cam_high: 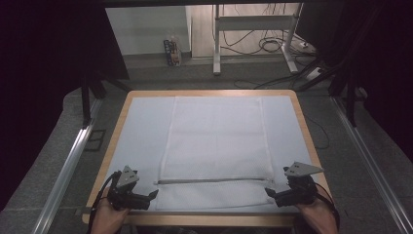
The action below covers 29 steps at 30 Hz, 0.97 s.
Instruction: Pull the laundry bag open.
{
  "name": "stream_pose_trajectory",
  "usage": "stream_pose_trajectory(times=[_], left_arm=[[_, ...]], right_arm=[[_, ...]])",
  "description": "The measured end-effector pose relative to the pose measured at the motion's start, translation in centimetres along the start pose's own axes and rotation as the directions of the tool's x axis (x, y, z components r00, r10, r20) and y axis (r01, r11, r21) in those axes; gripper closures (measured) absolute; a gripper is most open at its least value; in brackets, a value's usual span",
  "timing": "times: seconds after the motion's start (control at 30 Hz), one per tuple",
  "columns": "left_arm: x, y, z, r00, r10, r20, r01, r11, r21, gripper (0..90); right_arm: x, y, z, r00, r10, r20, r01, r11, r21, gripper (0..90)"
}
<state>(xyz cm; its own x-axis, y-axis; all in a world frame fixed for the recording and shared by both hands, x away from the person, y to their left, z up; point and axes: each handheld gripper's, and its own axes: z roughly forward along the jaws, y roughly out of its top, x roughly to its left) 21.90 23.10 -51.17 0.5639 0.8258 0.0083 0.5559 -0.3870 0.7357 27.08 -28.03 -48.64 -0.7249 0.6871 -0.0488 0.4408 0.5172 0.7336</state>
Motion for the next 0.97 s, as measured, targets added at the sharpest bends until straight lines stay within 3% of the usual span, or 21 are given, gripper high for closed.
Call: stream_pose_trajectory(times=[0.37, 0.77, 0.97], left_arm=[[0.5, -1.4, -0.8, 0.9961, -0.045, -0.076, 0.043, 0.9988, -0.024, 0.0], [0.6, -2.0, -0.1, 0.9952, -0.042, -0.089, 0.045, 0.9986, 0.028, 0.0], [0.6, -1.9, 0.1, 0.9955, -0.039, -0.086, 0.043, 0.9982, 0.043, 0.6]], right_arm=[[0.0, -1.4, -0.6, 0.9993, 0.031, 0.019, -0.031, 0.999, -0.008, 0.0], [-0.2, -1.9, -0.2, 0.9977, 0.054, 0.041, -0.055, 0.998, 0.022, 0.0], [-0.1, -1.8, 0.0, 0.9984, 0.028, 0.050, -0.030, 0.998, 0.050, 0.0]])
